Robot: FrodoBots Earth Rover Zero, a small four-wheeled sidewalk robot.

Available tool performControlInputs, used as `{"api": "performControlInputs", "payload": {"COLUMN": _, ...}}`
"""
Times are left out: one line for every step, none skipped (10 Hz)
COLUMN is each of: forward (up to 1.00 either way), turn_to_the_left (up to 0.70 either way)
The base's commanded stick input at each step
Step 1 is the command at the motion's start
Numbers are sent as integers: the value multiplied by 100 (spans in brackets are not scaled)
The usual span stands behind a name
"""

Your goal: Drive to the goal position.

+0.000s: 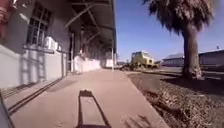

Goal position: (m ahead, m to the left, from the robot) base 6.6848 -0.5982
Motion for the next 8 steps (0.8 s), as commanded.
{"api": "performControlInputs", "payload": {"forward": 70, "turn_to_the_left": 0}}
{"api": "performControlInputs", "payload": {"forward": 70, "turn_to_the_left": 0}}
{"api": "performControlInputs", "payload": {"forward": 70, "turn_to_the_left": 0}}
{"api": "performControlInputs", "payload": {"forward": 70, "turn_to_the_left": 0}}
{"api": "performControlInputs", "payload": {"forward": 70, "turn_to_the_left": 0}}
{"api": "performControlInputs", "payload": {"forward": 70, "turn_to_the_left": 0}}
{"api": "performControlInputs", "payload": {"forward": 70, "turn_to_the_left": 0}}
{"api": "performControlInputs", "payload": {"forward": 70, "turn_to_the_left": 0}}
